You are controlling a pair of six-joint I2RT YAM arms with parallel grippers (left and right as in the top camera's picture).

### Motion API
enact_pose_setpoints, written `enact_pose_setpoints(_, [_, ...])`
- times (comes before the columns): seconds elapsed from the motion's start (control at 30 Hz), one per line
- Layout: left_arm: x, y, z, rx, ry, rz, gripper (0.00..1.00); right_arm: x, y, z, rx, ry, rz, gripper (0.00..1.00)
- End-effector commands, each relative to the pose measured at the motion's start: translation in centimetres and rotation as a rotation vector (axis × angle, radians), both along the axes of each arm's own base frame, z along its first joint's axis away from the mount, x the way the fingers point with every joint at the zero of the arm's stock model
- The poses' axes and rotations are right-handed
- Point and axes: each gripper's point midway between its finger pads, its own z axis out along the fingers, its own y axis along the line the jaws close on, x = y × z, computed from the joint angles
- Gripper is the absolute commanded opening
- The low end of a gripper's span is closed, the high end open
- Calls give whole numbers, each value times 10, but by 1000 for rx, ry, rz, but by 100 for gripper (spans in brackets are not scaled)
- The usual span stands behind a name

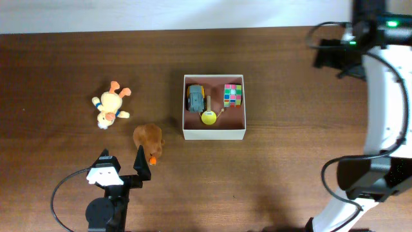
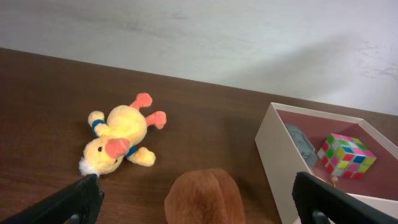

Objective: Pack container
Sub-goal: 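Raise the right gripper and retract it to the right side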

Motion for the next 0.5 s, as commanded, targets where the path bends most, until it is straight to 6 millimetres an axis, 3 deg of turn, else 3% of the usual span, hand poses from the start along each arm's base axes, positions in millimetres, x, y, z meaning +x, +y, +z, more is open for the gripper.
enact_pose_setpoints(0.0, [0, -1, -2, 18, 0, -8, 99, -11, -43, 0, -8, 2, -118, 99])
enact_pose_setpoints(0.27, [0, 1, -1, 20, 0, 1, 99, -25, -80, -2, 49, -8, -215, 99])
enact_pose_setpoints(0.47, [0, 1, -2, 19, 0, 0, 99, -26, -82, -2, 51, -9, -221, 99])
